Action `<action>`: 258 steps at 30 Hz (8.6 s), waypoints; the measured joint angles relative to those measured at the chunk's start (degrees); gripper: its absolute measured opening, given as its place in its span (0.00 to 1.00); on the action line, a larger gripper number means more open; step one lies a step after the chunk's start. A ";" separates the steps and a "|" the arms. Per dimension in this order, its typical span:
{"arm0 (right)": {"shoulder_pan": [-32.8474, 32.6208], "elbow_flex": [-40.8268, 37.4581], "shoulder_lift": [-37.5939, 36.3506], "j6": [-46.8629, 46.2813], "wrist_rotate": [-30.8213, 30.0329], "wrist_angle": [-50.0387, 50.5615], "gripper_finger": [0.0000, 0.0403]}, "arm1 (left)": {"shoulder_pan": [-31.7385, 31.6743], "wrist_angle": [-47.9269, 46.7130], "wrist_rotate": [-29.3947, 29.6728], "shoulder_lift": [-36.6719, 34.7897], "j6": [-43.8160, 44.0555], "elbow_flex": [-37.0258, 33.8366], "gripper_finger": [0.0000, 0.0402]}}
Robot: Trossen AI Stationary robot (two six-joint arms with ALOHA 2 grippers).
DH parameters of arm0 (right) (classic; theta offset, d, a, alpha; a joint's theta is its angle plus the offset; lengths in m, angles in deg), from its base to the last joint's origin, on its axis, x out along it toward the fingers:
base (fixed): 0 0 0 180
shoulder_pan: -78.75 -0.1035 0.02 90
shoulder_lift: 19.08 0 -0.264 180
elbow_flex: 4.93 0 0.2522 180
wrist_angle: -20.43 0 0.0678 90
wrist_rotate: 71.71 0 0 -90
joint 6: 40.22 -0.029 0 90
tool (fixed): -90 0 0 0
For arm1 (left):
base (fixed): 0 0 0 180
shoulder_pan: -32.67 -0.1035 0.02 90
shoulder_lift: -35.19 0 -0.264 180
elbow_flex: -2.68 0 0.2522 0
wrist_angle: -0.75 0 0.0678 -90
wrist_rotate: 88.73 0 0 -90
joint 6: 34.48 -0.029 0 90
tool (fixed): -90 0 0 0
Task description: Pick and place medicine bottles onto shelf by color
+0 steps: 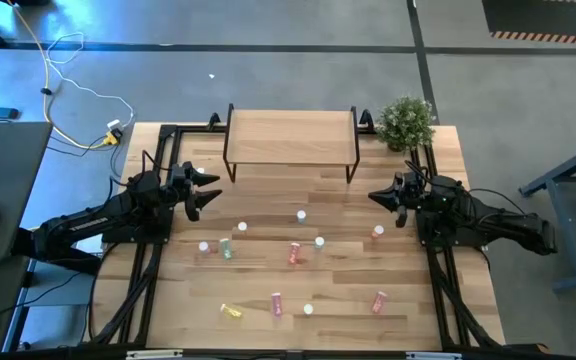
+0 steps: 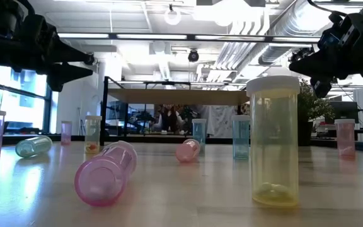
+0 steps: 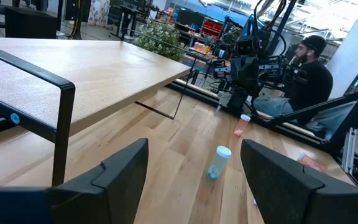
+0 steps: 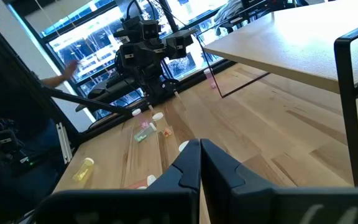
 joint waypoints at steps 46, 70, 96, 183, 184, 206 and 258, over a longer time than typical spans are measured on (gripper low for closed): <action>0.00 0.00 0.00 0.00 -0.02 0.00 0.00 | 0.02 0.01 0.00 0.02 0.00 0.00 0.61; 0.00 0.00 0.00 0.00 0.00 -0.01 0.00 | 0.00 0.01 3.30 0.01 12.76 0.00 0.61; 0.00 0.00 0.00 0.00 0.00 -0.01 0.00 | 0.00 2.81 -4.48 5.64 13.49 10.91 0.61; 0.01 0.00 -0.02 -11.61 -0.02 0.00 0.00 | 27.82 -29.46 13.19 76.67 -1.07 41.24 0.42; 0.02 0.00 -0.03 -11.61 -0.02 -0.02 0.00 | 27.82 -29.48 13.11 76.67 -1.07 41.24 0.41; 0.01 0.00 -0.04 -11.62 -0.02 -0.02 0.00 | 27.20 -31.34 8.87 76.06 1.92 43.55 0.30; 0.00 -0.03 -0.07 -18.03 -2.77 0.09 0.00 | -21.00 -55.71 9.56 81.93 -26.63 97.90 0.30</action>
